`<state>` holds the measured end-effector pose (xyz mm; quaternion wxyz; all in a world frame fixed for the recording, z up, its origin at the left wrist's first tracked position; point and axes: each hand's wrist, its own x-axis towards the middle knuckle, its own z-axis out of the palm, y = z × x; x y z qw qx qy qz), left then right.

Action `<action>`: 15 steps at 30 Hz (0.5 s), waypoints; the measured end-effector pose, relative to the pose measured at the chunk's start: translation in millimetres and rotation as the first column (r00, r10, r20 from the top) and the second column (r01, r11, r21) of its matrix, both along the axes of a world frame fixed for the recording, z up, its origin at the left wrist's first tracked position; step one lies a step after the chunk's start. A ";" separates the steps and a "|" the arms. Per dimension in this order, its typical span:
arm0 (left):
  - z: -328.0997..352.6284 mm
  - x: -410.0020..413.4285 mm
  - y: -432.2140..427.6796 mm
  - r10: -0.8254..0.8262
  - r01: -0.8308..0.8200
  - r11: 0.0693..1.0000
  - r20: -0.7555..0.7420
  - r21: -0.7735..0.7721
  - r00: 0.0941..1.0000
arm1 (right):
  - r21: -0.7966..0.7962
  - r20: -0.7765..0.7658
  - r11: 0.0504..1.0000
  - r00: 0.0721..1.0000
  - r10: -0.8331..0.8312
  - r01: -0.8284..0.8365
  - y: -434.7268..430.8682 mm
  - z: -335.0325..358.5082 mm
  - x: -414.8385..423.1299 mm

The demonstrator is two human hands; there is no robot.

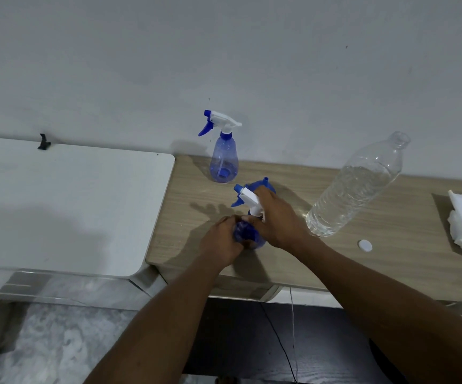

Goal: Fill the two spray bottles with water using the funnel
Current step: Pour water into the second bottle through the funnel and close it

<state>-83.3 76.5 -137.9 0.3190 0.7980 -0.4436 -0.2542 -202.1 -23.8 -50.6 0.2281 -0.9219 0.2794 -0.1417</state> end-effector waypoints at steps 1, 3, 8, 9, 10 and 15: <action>2.1 0.6 0.4 0.001 -0.002 1.000 -0.048 -0.018 0.999 | 0.052 0.054 0.998 0.998 -0.045 0.042 -0.8 -1.4 -0.7; 10.3 0.6 2.2 -0.011 0.004 0.999 -0.147 -0.046 0.989 | 0.210 0.157 0.969 0.974 -0.165 0.130 -2.9 -2.4 -3.2; 29.8 -11.5 5.7 -0.083 0.052 0.995 -0.394 -0.088 0.915 | 0.538 0.311 0.832 0.884 -0.348 0.138 -5.2 -0.4 -9.3; 33.2 -16.1 5.6 -0.101 0.074 0.994 -0.418 -0.080 0.903 | 0.592 0.321 0.798 0.874 -0.365 0.116 -4.3 0.9 -9.9; 36.0 -21.5 5.5 -0.123 0.102 0.992 -0.428 -0.073 0.895 | 0.630 0.323 0.770 0.868 -0.378 0.101 -3.6 2.6 -10.8; 41.5 -39.8 4.8 -0.192 0.212 0.977 -0.488 -0.013 0.852 | 0.714 0.228 0.695 0.909 -0.349 0.088 -2.0 7.0 -19.2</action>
